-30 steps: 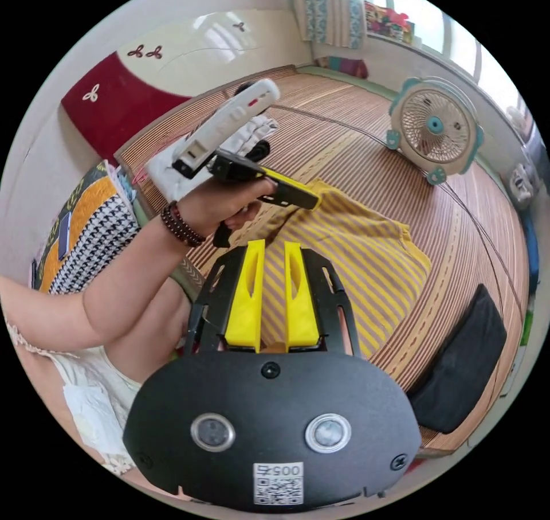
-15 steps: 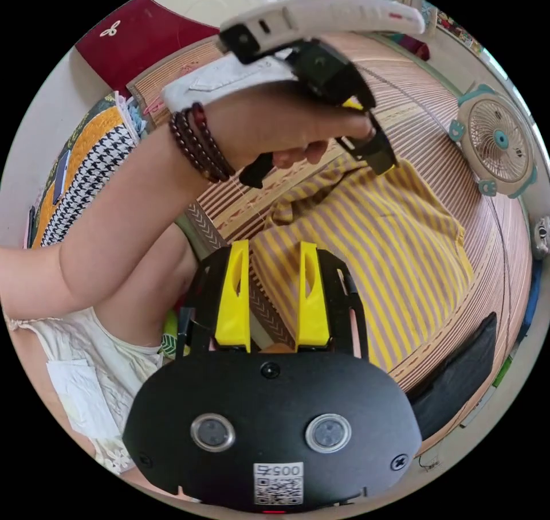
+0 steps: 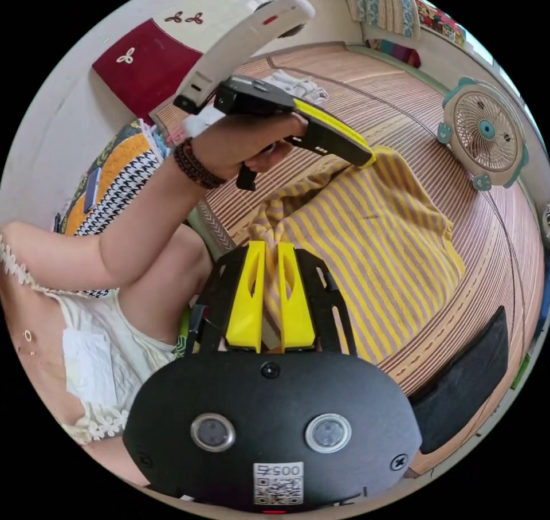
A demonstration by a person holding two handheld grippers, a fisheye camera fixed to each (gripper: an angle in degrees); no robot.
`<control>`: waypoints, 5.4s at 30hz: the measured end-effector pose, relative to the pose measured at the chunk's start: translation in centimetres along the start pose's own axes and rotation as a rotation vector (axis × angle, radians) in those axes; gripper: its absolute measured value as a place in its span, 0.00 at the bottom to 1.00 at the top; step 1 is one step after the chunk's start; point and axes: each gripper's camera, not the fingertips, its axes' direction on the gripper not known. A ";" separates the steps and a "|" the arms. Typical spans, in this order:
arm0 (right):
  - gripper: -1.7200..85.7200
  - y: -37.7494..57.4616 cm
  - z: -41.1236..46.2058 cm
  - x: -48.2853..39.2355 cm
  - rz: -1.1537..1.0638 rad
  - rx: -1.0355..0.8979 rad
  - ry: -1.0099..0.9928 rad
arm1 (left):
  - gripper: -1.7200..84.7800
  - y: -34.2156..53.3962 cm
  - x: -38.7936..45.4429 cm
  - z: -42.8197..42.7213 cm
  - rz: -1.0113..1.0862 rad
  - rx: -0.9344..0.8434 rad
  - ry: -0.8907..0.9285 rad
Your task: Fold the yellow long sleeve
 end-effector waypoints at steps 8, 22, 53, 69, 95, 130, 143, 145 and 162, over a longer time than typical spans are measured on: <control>0.05 -3.9 11.1 -1.8 0.063 -0.318 0.104 | 0.09 -0.3 0.1 6.0 -0.025 -0.266 -0.152; 0.06 0.1 10.6 -2.9 0.054 -0.193 0.168 | 0.09 2.7 0.7 6.6 -0.112 -0.127 -0.136; 0.00 23.9 1.8 7.1 0.699 0.097 0.355 | 0.10 15.1 11.0 1.3 0.082 -0.171 0.025; 0.01 27.7 2.5 11.8 0.804 0.252 0.063 | 0.12 15.1 15.7 3.7 0.282 -0.206 -0.079; 0.00 16.3 10.7 -0.4 0.369 0.043 -0.010 | 0.09 11.0 7.8 5.2 -0.153 -0.178 -0.263; 0.01 11.5 14.0 -5.8 0.328 0.069 -0.018 | 0.18 11.8 -1.1 5.6 -0.322 -0.065 0.040; 0.01 11.0 14.3 -6.8 0.303 0.051 0.013 | 0.16 11.0 -2.0 6.5 -0.275 -0.095 0.069; 0.01 11.1 14.1 -7.3 0.292 0.054 0.038 | 0.16 10.9 -2.0 6.5 -0.271 -0.101 0.067; 0.13 25.1 1.8 0.9 0.843 0.585 0.278 | 0.12 11.4 -0.2 5.8 -0.197 -0.097 -0.009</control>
